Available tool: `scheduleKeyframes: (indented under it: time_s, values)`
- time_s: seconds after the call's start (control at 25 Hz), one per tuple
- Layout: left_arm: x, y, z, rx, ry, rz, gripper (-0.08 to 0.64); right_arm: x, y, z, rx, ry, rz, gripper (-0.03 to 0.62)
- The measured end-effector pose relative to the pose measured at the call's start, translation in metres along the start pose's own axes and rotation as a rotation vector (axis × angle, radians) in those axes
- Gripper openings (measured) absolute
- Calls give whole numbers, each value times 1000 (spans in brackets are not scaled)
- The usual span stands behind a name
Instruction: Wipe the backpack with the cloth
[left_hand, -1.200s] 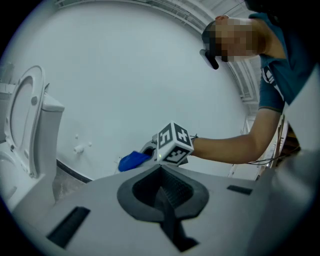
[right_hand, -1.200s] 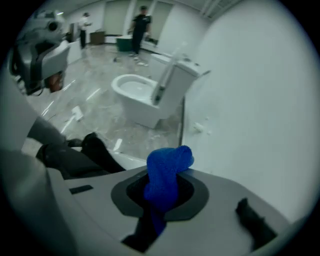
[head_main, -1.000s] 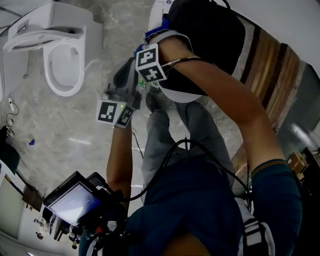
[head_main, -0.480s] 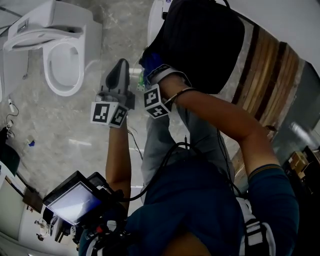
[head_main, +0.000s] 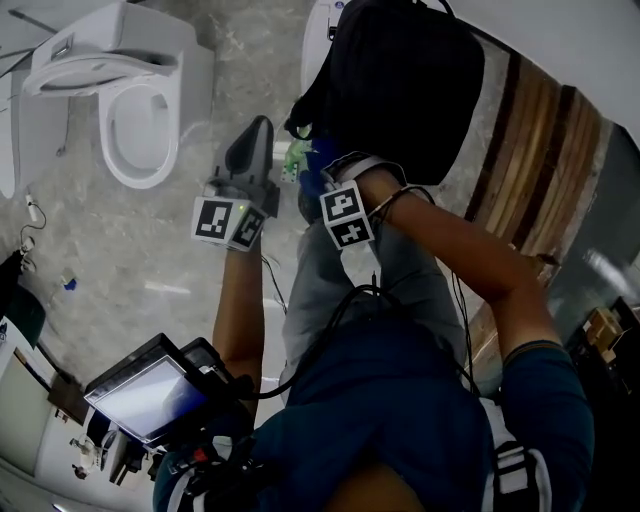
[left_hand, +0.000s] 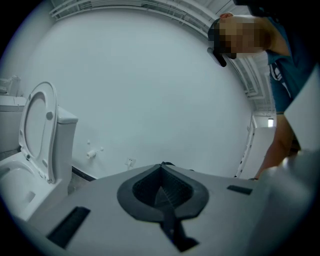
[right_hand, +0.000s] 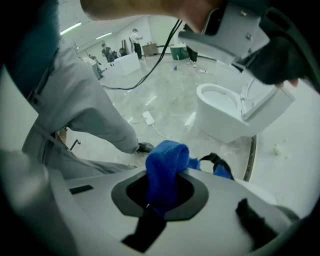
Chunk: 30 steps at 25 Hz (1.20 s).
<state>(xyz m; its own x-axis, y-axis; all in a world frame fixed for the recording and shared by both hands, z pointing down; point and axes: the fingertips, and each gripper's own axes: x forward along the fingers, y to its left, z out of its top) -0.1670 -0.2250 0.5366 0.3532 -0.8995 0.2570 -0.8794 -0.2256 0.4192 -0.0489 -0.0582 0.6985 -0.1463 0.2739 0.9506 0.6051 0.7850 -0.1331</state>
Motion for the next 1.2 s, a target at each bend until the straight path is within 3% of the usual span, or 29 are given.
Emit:
scheduleKeyframes:
  time_s: [0.2, 0.32, 0.44, 0.52, 0.72, 0.88, 1.2]
  values:
    - [-9, -9, 5, 19, -1, -23, 2, 4, 41, -51, 266, -25, -11, 41]
    - [-18, -19, 7, 26, 13, -36, 2, -1, 55, -80, 554, -121, -70, 40]
    - [-29, -36, 7, 43, 31, -61, 2, -16, 57, -107, 894, -252, -180, 40]
    - [-36, -49, 10, 58, 29, -91, 2, -28, 57, -121, 1070, -340, -266, 40]
    - [-56, -88, 23, 71, 38, -160, 2, -92, 55, -130, 1379, -619, -529, 40]
    - [-76, -134, 38, 100, 44, -226, 2, -181, 66, -119, 1434, -837, -778, 40]
    - [-129, -203, 88, 174, -13, -329, 2, -359, 123, -73, 1305, -1113, -1204, 40]
